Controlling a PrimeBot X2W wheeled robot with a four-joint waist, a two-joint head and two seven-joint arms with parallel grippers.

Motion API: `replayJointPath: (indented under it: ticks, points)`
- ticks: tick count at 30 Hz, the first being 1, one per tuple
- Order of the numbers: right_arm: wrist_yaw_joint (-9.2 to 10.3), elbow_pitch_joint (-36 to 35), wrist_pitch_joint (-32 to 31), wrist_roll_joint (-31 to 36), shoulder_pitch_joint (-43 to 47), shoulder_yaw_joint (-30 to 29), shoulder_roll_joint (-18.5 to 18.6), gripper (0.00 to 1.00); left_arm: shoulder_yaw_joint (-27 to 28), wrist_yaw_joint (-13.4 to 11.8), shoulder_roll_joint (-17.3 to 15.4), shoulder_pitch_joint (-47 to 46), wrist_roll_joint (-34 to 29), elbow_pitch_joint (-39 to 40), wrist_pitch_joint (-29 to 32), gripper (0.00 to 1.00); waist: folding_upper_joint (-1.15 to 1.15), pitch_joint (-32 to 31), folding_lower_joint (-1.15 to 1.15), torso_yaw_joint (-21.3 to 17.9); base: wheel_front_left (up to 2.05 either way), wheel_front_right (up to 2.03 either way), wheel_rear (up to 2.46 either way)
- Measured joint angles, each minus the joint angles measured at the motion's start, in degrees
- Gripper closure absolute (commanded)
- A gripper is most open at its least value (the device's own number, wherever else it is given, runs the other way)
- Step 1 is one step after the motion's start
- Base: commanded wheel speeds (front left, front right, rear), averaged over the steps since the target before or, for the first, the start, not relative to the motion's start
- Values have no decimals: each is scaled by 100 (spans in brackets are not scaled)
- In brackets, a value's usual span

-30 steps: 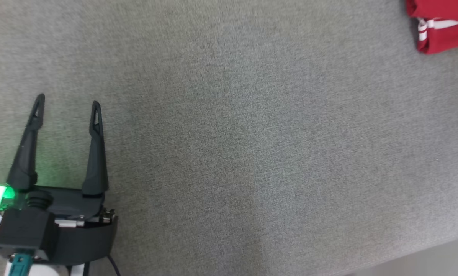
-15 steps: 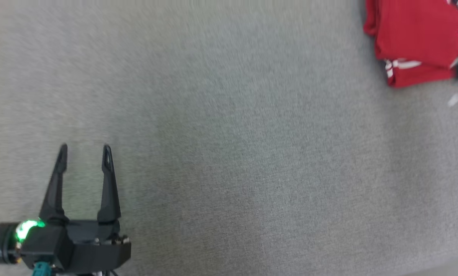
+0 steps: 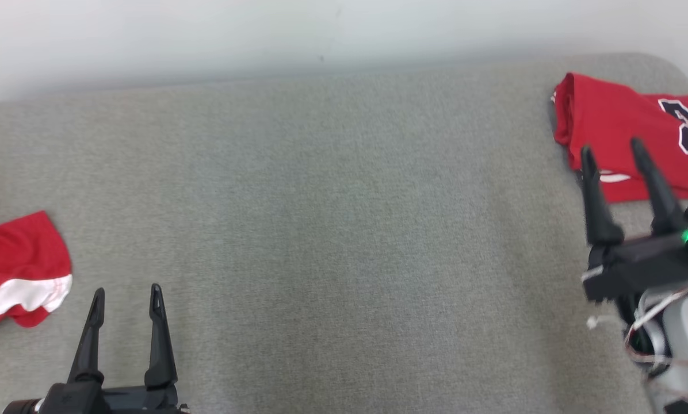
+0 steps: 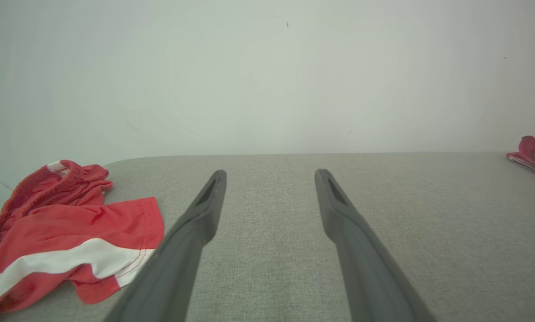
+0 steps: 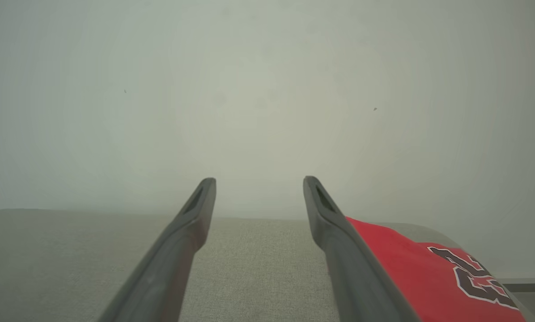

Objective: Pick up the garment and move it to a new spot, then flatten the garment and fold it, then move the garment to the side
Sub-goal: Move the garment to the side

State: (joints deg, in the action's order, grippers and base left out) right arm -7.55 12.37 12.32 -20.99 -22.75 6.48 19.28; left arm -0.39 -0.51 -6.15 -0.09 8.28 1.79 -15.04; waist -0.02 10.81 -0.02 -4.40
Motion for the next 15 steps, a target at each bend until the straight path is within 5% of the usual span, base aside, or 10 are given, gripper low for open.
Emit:
replayJointPath:
  ticks: [15]
  points:
    - [0,-921,-204,178,1828,-336,-798,0,67,27,88,227,66,-271,-1,0,1,-547,1,200,0,0,0]
